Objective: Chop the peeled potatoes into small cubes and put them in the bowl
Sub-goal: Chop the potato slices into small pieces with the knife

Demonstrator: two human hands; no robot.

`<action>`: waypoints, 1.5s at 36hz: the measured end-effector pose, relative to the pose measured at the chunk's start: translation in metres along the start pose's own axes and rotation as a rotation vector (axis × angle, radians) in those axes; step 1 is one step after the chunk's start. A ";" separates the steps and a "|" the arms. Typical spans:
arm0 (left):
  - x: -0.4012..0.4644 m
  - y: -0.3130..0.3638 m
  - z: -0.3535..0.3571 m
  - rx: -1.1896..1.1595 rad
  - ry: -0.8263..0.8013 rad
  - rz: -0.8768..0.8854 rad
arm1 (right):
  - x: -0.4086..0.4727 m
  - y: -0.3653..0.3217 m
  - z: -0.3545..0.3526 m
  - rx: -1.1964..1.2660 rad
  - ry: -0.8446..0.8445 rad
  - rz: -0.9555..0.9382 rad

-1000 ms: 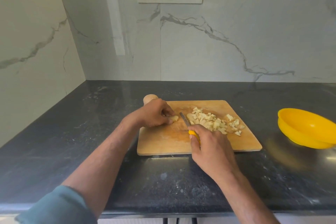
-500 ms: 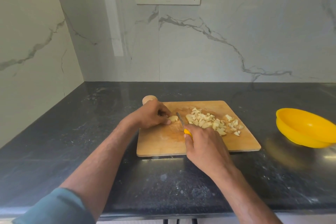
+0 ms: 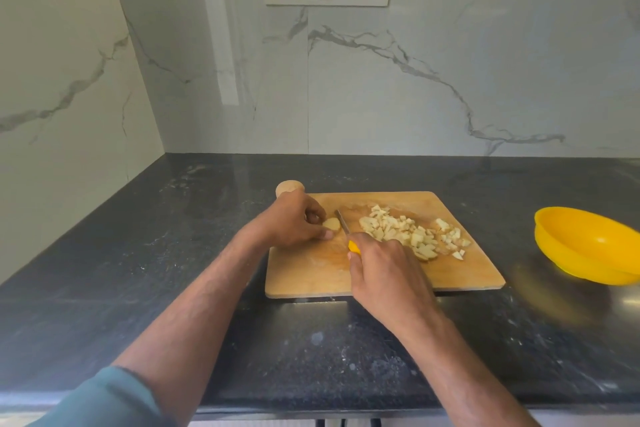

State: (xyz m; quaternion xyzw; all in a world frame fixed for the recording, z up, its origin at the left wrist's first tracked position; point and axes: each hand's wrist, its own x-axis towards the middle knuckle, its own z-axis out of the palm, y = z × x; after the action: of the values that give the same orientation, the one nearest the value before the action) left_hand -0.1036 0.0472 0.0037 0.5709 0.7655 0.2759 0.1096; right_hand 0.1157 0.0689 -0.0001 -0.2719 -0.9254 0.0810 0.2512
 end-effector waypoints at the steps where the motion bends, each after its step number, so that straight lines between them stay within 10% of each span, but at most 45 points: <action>1: -0.001 0.001 0.000 0.002 -0.009 0.014 | 0.000 0.000 0.000 0.000 0.006 0.008; 54: -0.003 0.018 0.017 -0.060 0.171 -0.144 | 0.003 -0.001 -0.002 0.025 -0.004 -0.008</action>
State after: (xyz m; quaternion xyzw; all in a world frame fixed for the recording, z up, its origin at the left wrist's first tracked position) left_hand -0.0798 0.0526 -0.0016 0.4853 0.8025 0.3376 0.0805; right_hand 0.1134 0.0695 0.0035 -0.2650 -0.9258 0.0922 0.2534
